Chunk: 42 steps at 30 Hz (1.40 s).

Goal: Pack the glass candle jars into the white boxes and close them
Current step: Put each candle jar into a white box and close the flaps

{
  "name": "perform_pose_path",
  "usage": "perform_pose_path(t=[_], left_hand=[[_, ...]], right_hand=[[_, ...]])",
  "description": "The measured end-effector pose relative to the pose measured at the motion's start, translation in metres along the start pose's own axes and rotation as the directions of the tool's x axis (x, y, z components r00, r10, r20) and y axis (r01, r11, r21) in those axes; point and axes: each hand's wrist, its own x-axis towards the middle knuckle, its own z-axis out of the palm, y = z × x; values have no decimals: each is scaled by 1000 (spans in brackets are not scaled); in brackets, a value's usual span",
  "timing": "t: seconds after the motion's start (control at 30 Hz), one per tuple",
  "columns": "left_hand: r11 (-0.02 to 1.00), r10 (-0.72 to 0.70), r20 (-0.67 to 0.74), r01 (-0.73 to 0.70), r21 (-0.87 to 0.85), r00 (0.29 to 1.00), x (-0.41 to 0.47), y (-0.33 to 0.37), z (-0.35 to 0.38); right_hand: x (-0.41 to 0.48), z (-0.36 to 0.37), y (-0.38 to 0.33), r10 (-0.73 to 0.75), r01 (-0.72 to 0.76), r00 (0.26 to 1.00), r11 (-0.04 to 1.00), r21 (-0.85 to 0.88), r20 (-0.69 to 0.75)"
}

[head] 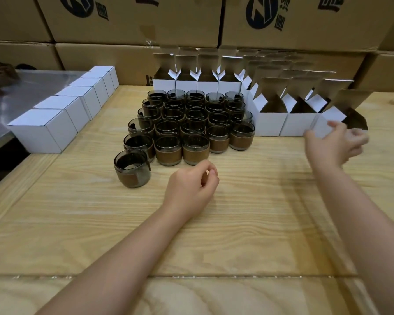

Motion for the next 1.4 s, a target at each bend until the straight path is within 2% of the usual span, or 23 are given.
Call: perform_pose_path(t=[0.07, 0.13, 0.27, 0.47, 0.57, 0.77, 0.9, 1.1, 1.3, 1.4], left_hand=[[1000, -4, 2, 4, 5, 1000, 0, -1, 1], [1000, -18, 9, 18, 15, 1000, 1, -2, 2], [999, -34, 9, 34, 9, 999, 3, -2, 2], [999, -40, 17, 40, -12, 999, 3, -2, 2], [999, -50, 19, 50, -17, 999, 3, -4, 2], [997, -69, 29, 70, -30, 997, 3, -4, 2], [997, -70, 33, 71, -14, 997, 4, -4, 2], [998, -40, 35, 42, -52, 999, 5, -4, 3], [983, 33, 109, -12, -184, 993, 7, -8, 3], [961, 110, 146, -67, -269, 983, 7, -7, 2]], right_hand=[[26, -4, 8, 53, -46, 998, 982, -185, 33], [44, -6, 16, 45, -31, 998, 965, -261, 49], [65, -10, 21, -15, 17, 1000, 967, -254, 7], [75, -14, 23, 71, -40, 993, 952, -302, 92], [77, -14, 24, 69, -30, 992, 940, -340, 104], [59, -23, 31, -102, 136, 989, 902, -409, 106], [21, -31, 28, -273, 302, 953, 886, -352, 131], [-67, -32, 8, -518, 560, 825, 804, -202, 224], [-140, -18, -18, -659, 682, 703, 731, 11, 268], [-153, -15, -19, -686, 709, 665, 704, 40, 296]])
